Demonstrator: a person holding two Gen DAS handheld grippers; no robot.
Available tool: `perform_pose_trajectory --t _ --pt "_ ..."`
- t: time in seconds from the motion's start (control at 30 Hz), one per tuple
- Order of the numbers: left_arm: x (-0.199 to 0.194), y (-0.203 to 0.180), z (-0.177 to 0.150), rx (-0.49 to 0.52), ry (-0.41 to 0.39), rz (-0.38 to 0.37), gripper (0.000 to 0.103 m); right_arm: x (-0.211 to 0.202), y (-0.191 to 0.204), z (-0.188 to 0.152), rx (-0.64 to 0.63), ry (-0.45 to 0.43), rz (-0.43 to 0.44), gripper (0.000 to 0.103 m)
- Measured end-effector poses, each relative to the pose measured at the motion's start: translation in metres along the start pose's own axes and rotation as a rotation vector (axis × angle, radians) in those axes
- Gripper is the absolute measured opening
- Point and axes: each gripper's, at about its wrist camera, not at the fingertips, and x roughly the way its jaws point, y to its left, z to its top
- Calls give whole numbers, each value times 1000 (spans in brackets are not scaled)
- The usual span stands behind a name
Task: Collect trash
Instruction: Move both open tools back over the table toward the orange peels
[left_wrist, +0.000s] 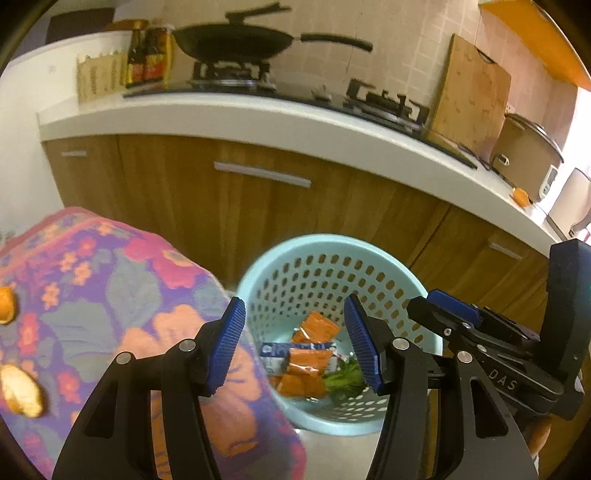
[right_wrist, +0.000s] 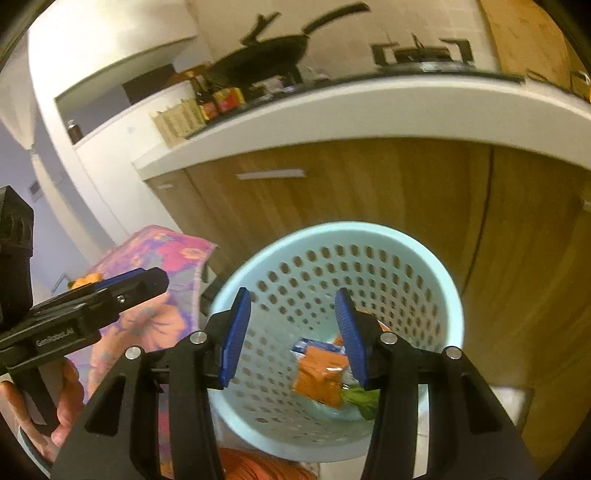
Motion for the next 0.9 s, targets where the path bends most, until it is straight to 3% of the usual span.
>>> perform_pose_trajectory --t 0.43,0.53,0.73,0.9 --pt "-87 56 0 -70 -165 67 54 -3 98 4 -163 -21 104 45" --pt "-110 77 -3 -95 -211 92 54 -3 136 2 -250 -27 164 46" --pt "-151 135 -12 -152 -271 195 54 9 204 -4 -365 -8 229 47" --pt "-170 196 -30 -245 -280 287 54 33 252 -12 -411 13 249 54"
